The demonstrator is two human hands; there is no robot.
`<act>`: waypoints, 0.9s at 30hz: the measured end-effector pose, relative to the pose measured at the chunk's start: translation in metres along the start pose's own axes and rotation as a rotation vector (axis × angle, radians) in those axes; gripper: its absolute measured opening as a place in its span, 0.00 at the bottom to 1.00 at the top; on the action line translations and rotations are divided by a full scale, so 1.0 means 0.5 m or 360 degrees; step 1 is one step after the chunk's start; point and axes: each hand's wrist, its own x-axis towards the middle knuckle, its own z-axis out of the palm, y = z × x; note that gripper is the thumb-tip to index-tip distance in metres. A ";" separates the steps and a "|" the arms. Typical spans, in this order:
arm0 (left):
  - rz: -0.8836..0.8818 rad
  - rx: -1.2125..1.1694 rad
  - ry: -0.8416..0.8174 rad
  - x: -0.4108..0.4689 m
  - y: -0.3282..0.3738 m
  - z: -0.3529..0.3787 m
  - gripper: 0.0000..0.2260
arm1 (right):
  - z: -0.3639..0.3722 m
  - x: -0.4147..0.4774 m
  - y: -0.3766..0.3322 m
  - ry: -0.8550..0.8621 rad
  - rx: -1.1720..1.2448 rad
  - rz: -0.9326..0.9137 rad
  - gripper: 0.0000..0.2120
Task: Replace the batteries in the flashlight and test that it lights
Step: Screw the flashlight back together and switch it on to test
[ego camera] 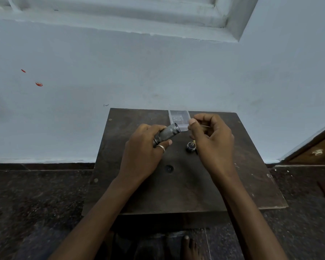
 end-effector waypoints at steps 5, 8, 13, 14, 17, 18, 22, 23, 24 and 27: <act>-0.0061 -0.0015 0.0037 0.002 0.001 -0.003 0.15 | -0.034 0.022 0.029 -0.0097 -0.0433 -0.0048 0.05; -0.0086 -0.0013 0.0022 0.002 0.002 -0.003 0.15 | -0.052 0.030 0.046 -0.0308 -0.0864 -0.0092 0.06; -0.0120 -0.0032 0.0006 0.002 0.005 -0.002 0.16 | -0.051 0.028 0.065 -0.0622 -0.1349 -0.0185 0.17; -0.0121 -0.0036 0.0008 0.002 0.006 -0.002 0.16 | -0.047 0.025 0.068 -0.0645 -0.1387 -0.0190 0.18; -0.0123 -0.0045 0.0022 0.002 0.009 -0.001 0.16 | -0.040 0.021 0.074 -0.0699 -0.1490 -0.0228 0.17; -0.0121 -0.0043 0.0025 0.002 0.009 0.000 0.16 | -0.038 0.020 0.076 -0.0719 -0.1517 -0.0245 0.16; -0.0120 -0.0033 0.0028 0.003 0.009 0.001 0.16 | -0.031 0.022 0.076 -0.0702 -0.1483 -0.0301 0.12; -0.0120 -0.0031 0.0028 0.003 0.009 0.001 0.16 | -0.031 0.023 0.073 -0.0665 -0.1383 -0.0307 0.10; -0.0121 -0.0028 0.0026 0.003 0.009 0.000 0.17 | -0.031 0.024 0.067 -0.0610 -0.1231 -0.0296 0.08; -0.0106 -0.0017 0.0019 0.003 0.008 0.000 0.17 | -0.036 0.026 0.045 -0.0443 -0.0567 -0.0048 0.07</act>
